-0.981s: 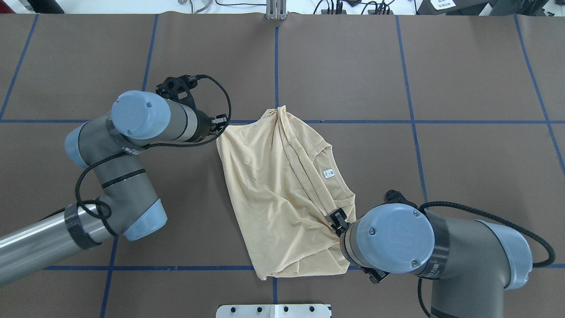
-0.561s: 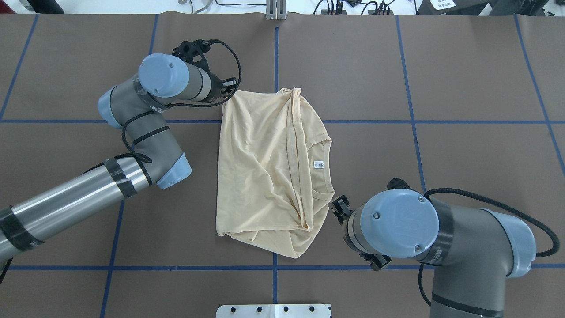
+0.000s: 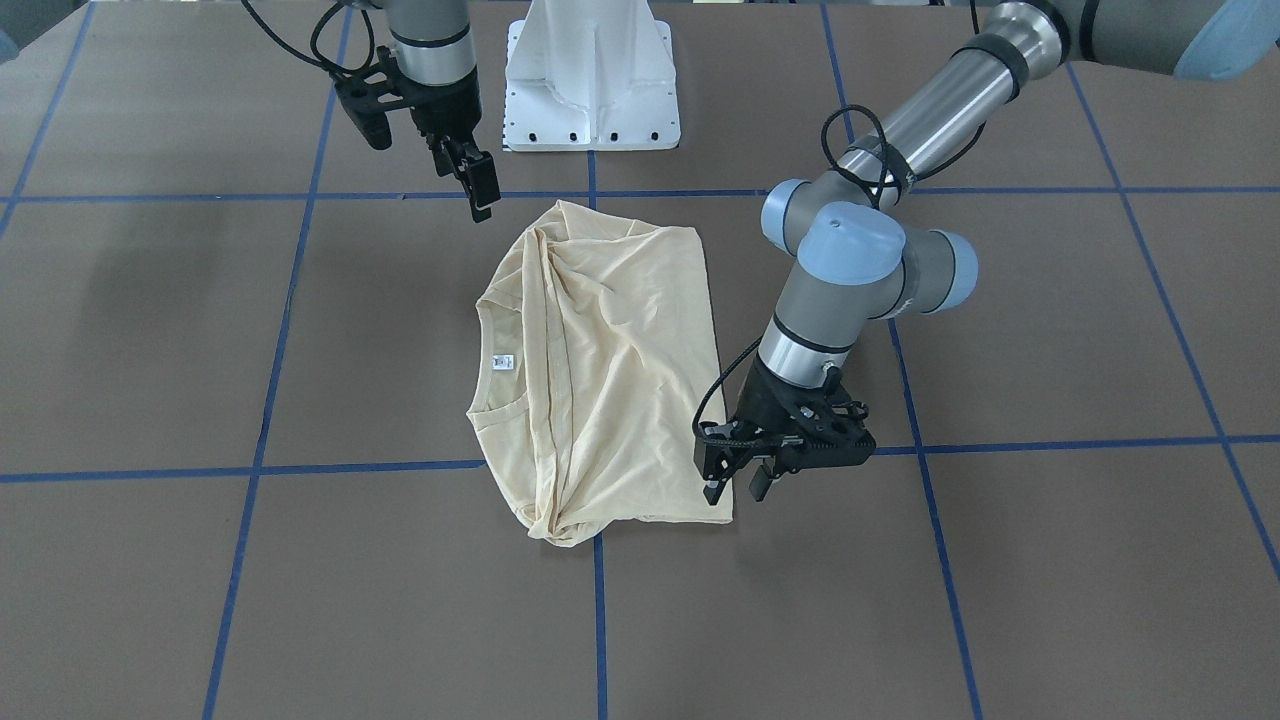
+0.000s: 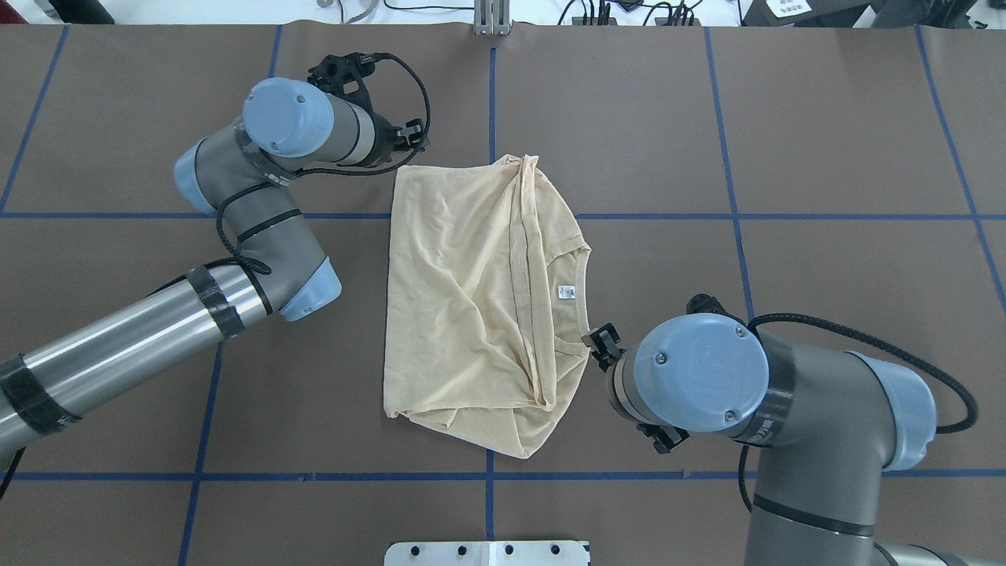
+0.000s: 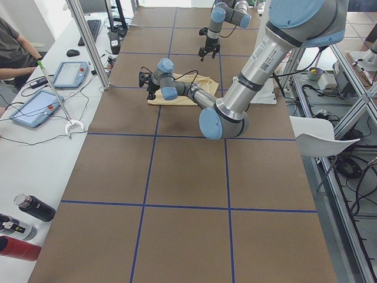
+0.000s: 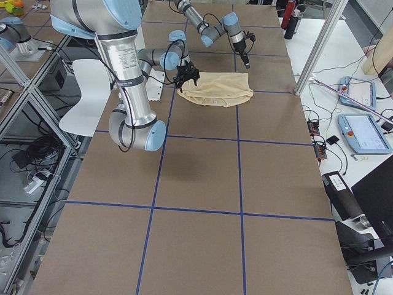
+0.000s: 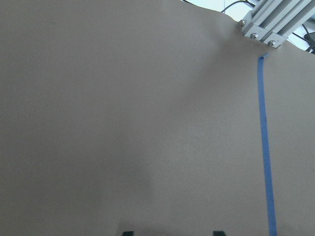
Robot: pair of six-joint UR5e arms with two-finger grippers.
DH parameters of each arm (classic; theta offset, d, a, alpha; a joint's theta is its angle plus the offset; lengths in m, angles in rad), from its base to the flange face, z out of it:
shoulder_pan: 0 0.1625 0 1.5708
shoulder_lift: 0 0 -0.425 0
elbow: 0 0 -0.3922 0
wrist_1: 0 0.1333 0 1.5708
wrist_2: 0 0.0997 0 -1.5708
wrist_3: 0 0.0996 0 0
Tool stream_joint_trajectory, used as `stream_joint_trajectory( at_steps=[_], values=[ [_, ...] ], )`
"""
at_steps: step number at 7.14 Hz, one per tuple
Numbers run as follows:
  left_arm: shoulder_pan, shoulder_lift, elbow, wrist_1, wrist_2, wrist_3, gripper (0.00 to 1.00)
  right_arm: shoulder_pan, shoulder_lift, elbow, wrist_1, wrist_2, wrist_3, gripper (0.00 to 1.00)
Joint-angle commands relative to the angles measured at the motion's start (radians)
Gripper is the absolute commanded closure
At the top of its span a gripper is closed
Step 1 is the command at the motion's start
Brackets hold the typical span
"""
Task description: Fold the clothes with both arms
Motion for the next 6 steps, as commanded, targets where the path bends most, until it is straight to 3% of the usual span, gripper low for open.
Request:
stream_joint_trajectory(
  at_steps=[1,3,4,5,6],
  values=[
    [-0.001,0.173,-0.277,0.095,-0.017,0.000,0.39,-0.042,0.024,-0.081,0.094,-0.046,-0.013,0.00],
    [-0.001,0.184,-0.331,0.163,-0.017,-0.004,0.39,-0.088,0.081,-0.147,0.081,-0.069,-0.123,0.01],
    [-0.001,0.184,-0.331,0.163,-0.015,-0.006,0.39,-0.104,0.081,-0.162,0.081,-0.072,-0.146,0.05],
    [0.001,0.193,-0.331,0.163,-0.015,-0.007,0.39,-0.104,0.104,-0.199,0.083,-0.109,-0.153,0.15],
    [0.001,0.196,-0.334,0.163,-0.015,-0.007,0.39,-0.104,0.151,-0.265,0.081,-0.120,-0.165,0.17]
  ],
)
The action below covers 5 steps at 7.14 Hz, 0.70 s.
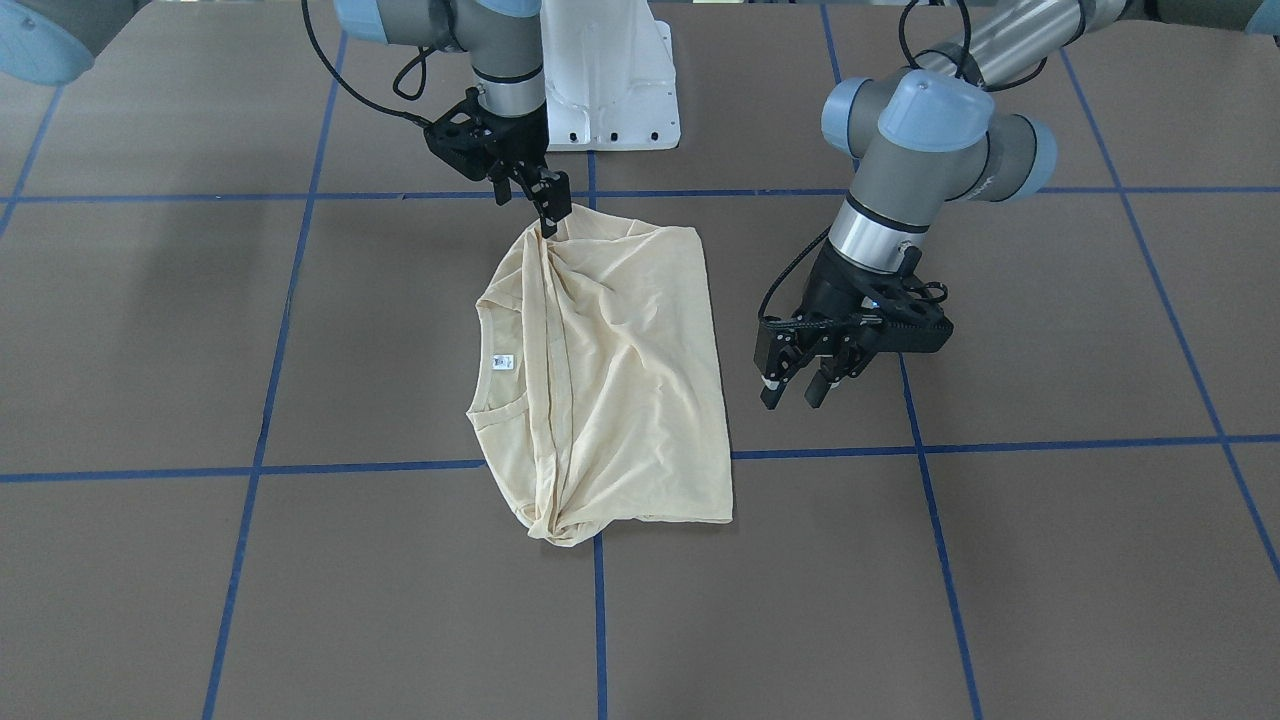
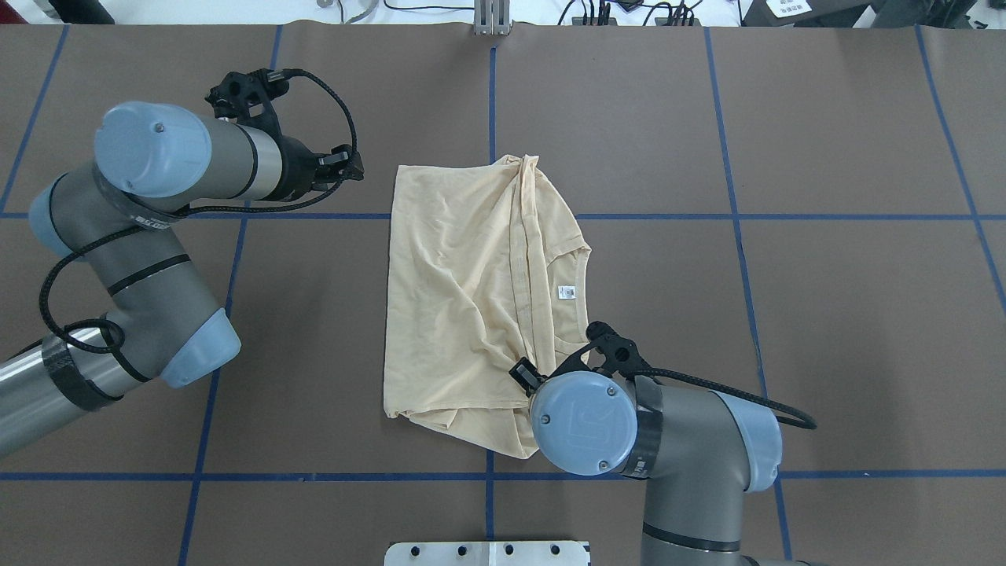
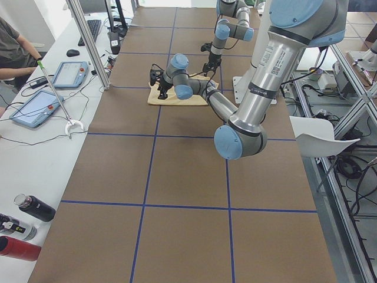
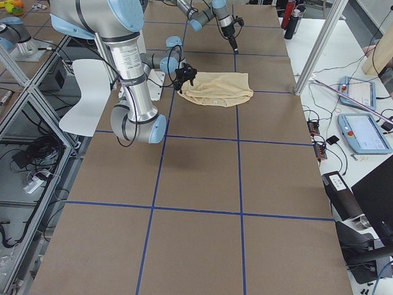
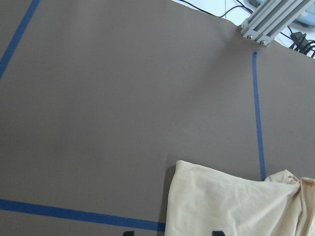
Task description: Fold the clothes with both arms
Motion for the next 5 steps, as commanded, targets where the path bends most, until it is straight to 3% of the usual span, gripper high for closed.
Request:
stream_joint_trajectory(
  at_steps=[1,3,4,5],
  values=[
    [0.001,0.007,-0.002,0.001,0.000,-0.001,0.39,-0.003,0.037,-0.068,-0.001,-0.020,-0.017,0.24],
    [0.004,0.007,-0.002,0.001,0.000,-0.002,0.39,-0.014,0.024,-0.064,-0.001,-0.022,-0.016,0.53],
    [0.005,0.007,-0.002,0.001,0.000,-0.004,0.39,-0.014,0.027,-0.053,-0.002,-0.020,-0.014,0.92],
    [0.007,0.007,-0.002,0.001,0.000,-0.004,0.39,-0.014,0.022,-0.051,-0.002,-0.014,-0.016,1.00]
  ],
)
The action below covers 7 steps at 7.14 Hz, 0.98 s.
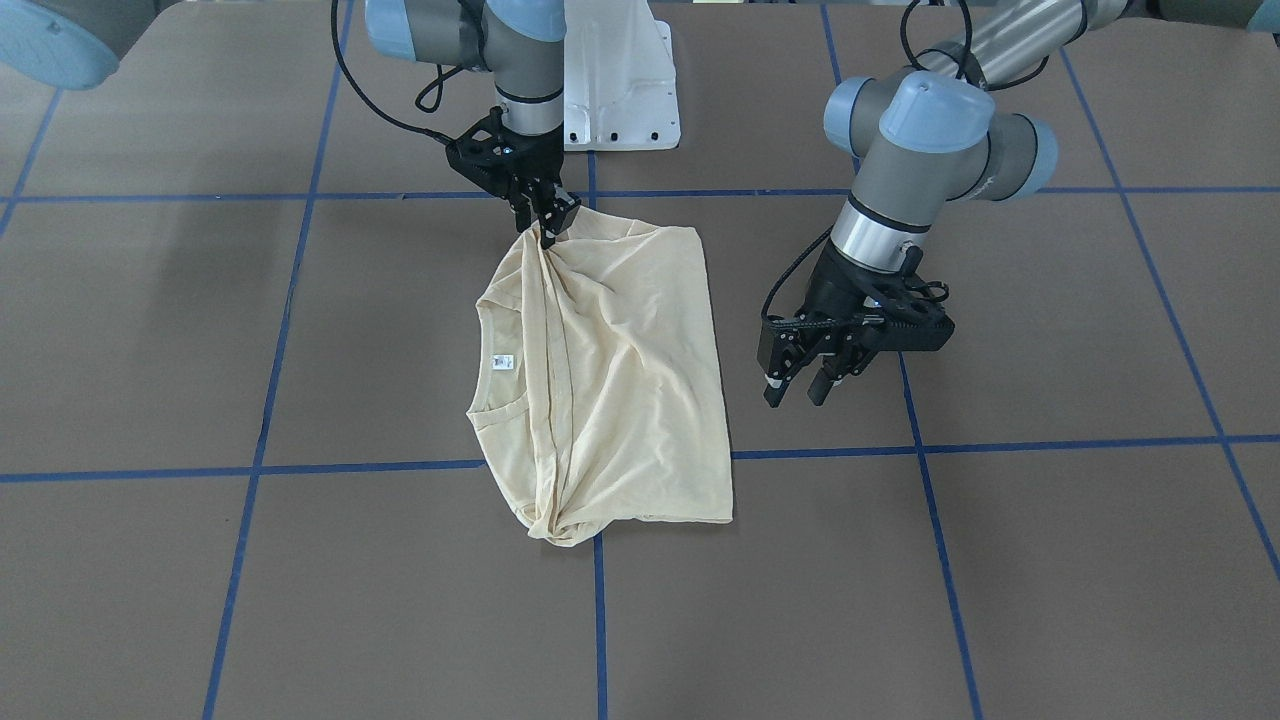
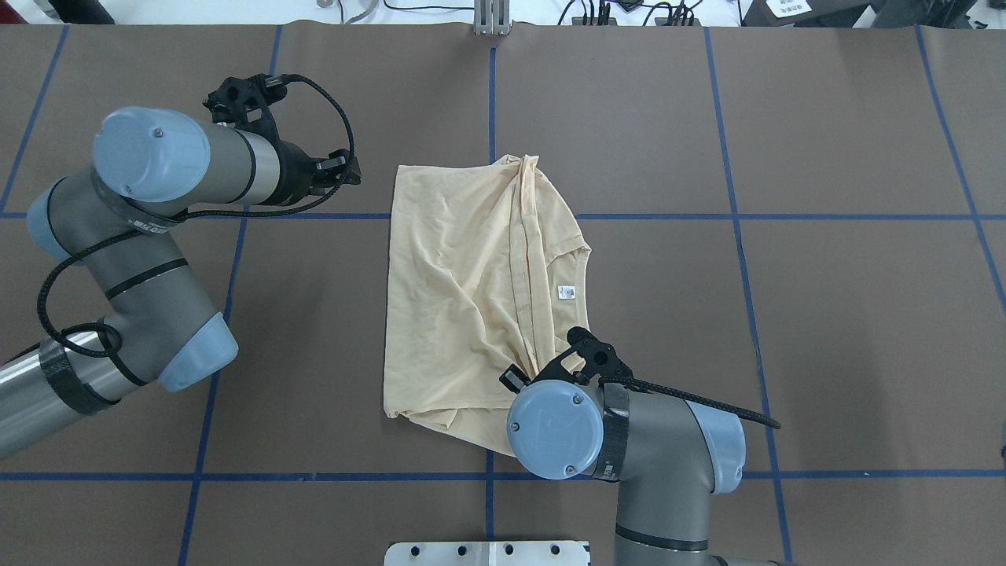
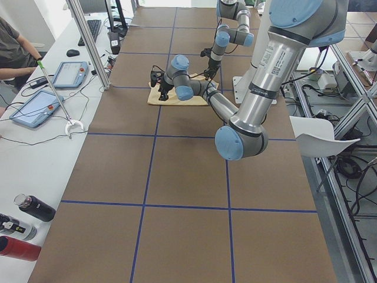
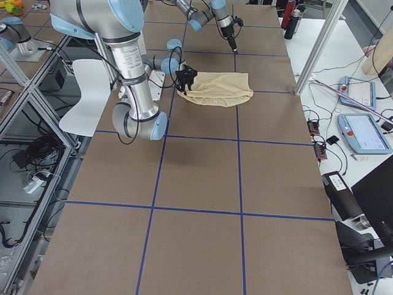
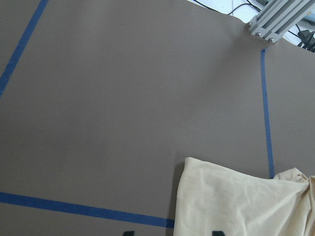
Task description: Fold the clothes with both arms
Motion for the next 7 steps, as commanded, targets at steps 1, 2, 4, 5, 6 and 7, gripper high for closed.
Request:
stream_joint_trajectory(
  at_steps=[1,2,4,5,6,7],
  values=[
    [0.002,0.000,0.000,0.000,0.000,-0.001,0.39,0.001,-0.011,0.025,-0.001,0.008,-0.001,1.00],
    [0.005,0.000,0.002,0.000,0.000,-0.001,0.39,0.001,-0.053,0.076,-0.001,0.008,-0.002,1.00],
    [0.008,0.000,0.002,0.000,0.001,-0.005,0.39,0.001,-0.060,0.095,-0.001,0.008,0.001,1.00],
    [0.008,0.000,0.002,0.000,0.001,-0.005,0.39,-0.002,-0.068,0.100,-0.001,0.008,0.001,1.00],
    [0.008,0.000,0.002,0.000,0.001,-0.005,0.39,-0.018,-0.080,0.098,0.001,0.001,0.006,1.00],
    [0.010,0.000,0.000,0.000,0.001,-0.005,0.39,-0.031,-0.080,0.095,0.003,-0.004,0.015,0.84]
  ],
)
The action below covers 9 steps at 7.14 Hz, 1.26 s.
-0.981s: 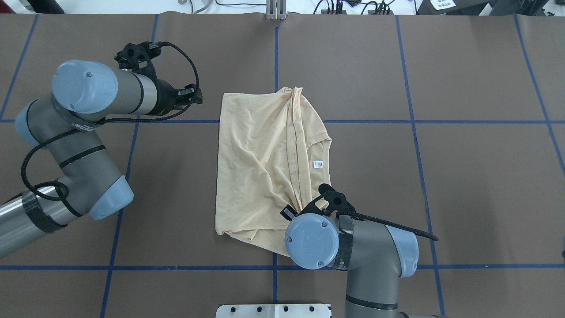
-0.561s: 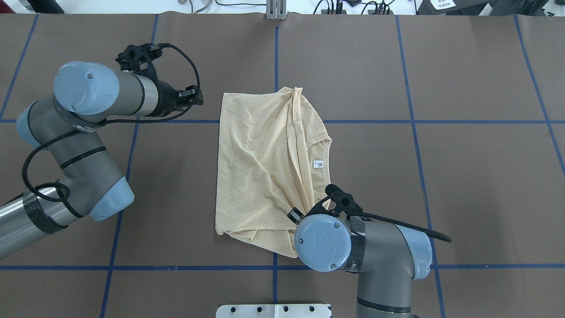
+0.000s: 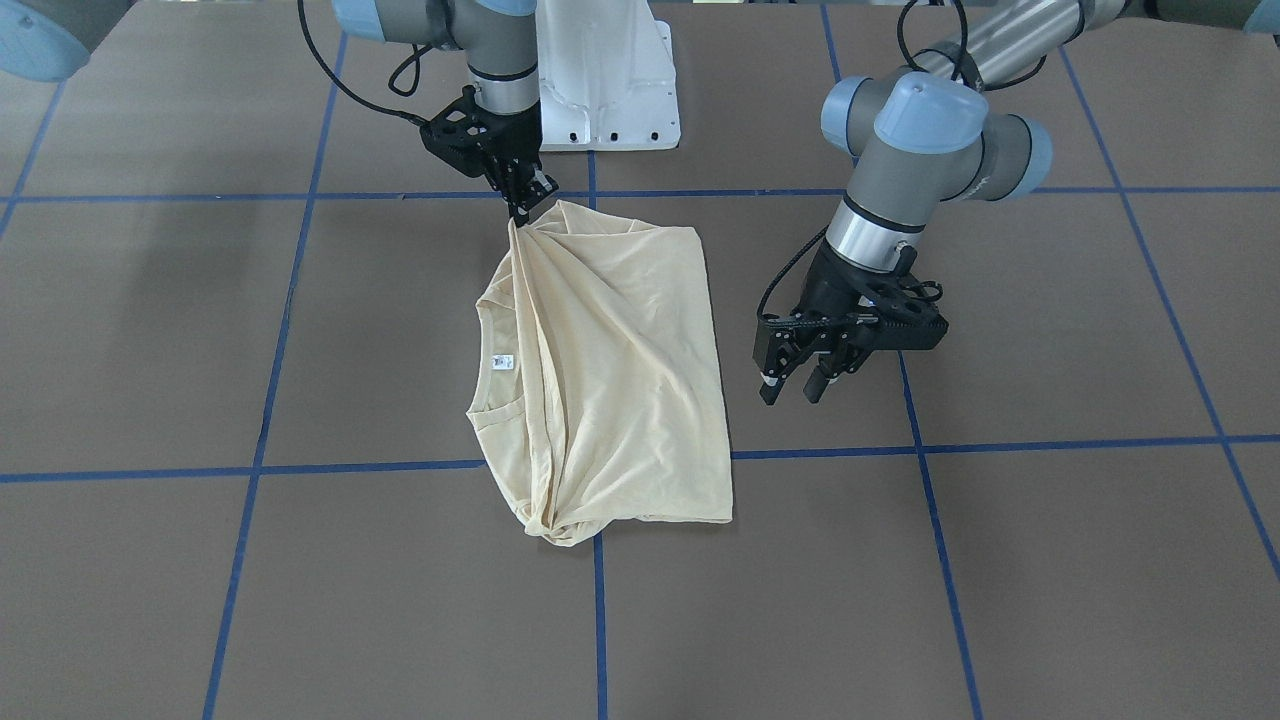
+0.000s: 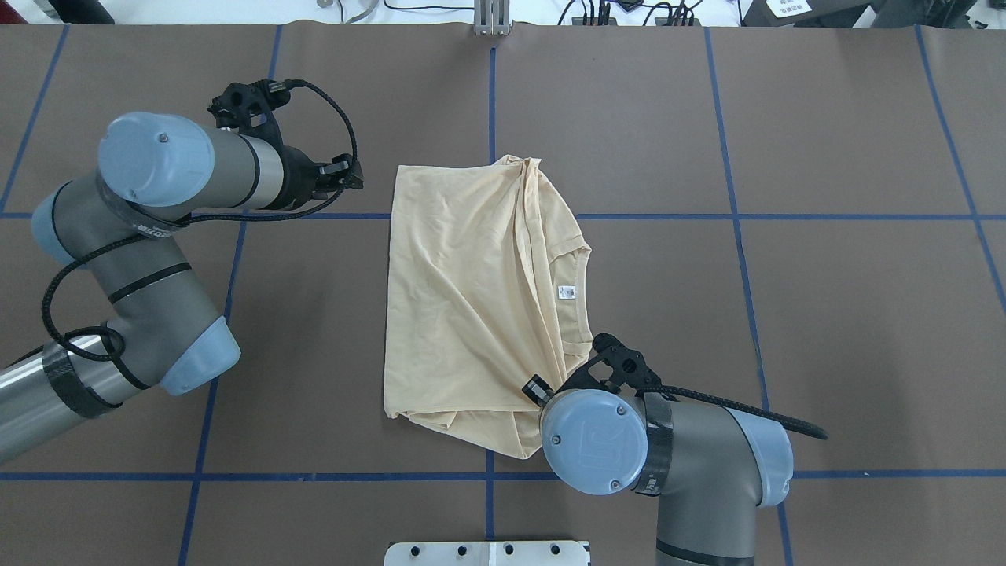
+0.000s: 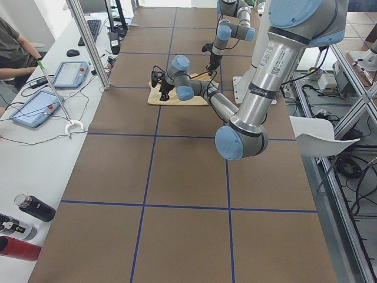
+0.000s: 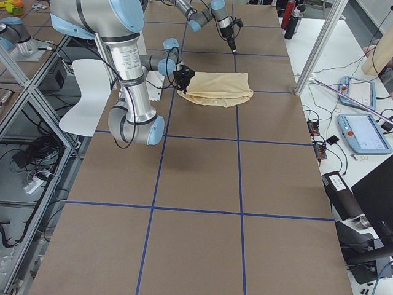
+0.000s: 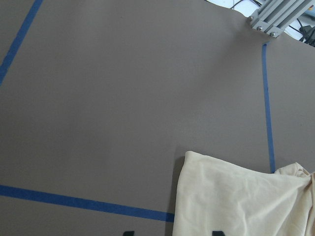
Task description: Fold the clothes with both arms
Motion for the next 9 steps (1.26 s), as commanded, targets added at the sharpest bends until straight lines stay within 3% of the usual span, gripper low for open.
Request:
stream_joint_trajectory(
  at_steps=[1,5,7,9],
  values=[
    [0.000,0.000,-0.001,0.000,0.002,0.000,0.38,-0.019,-0.002,-0.002,0.003,-0.006,0.012,0.64],
    [0.000,0.000,-0.001,0.000,0.003,0.000,0.39,-0.017,-0.002,-0.008,0.012,-0.032,0.111,0.41],
    [0.001,0.000,-0.001,0.000,0.003,0.000,0.39,-0.019,0.000,-0.020,0.014,-0.067,0.177,0.41],
    [0.001,0.000,-0.003,0.002,0.003,0.000,0.39,-0.022,0.001,-0.038,0.038,-0.083,0.218,0.35]
  ],
)
